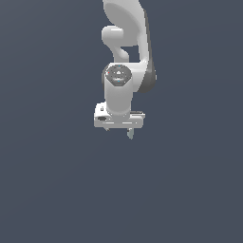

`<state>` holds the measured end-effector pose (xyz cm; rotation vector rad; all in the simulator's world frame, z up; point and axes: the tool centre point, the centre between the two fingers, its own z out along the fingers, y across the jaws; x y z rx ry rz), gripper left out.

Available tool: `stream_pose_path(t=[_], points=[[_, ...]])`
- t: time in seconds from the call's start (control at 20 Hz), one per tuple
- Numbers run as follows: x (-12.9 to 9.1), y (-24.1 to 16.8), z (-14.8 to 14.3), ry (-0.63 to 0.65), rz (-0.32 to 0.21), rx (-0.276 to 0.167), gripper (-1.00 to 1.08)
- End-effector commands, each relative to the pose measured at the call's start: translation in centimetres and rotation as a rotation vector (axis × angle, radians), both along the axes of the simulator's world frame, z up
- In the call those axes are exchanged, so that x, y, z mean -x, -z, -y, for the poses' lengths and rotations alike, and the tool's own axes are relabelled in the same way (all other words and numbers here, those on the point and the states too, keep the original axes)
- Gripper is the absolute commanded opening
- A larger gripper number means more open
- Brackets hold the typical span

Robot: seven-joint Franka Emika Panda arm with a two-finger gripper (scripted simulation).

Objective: Pick up the object and move it to a goal position.

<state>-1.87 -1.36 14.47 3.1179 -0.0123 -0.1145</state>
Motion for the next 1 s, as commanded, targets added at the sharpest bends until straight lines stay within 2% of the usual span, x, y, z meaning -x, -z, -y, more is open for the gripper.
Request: stream_pose_path(t=[0.0,0.45,0.7,0.95], points=[[0.0,0.0,0.0,0.0,0.0,0.0,0.28],[0.2,0.3,1.5,0.012,-0.004,0.011,0.28],[0.3,0.4,0.9,-0.021,-0.019,0.01,0.28],[0.7,0.5,-0.5,-0.104,-0.058,0.007,0.28]])
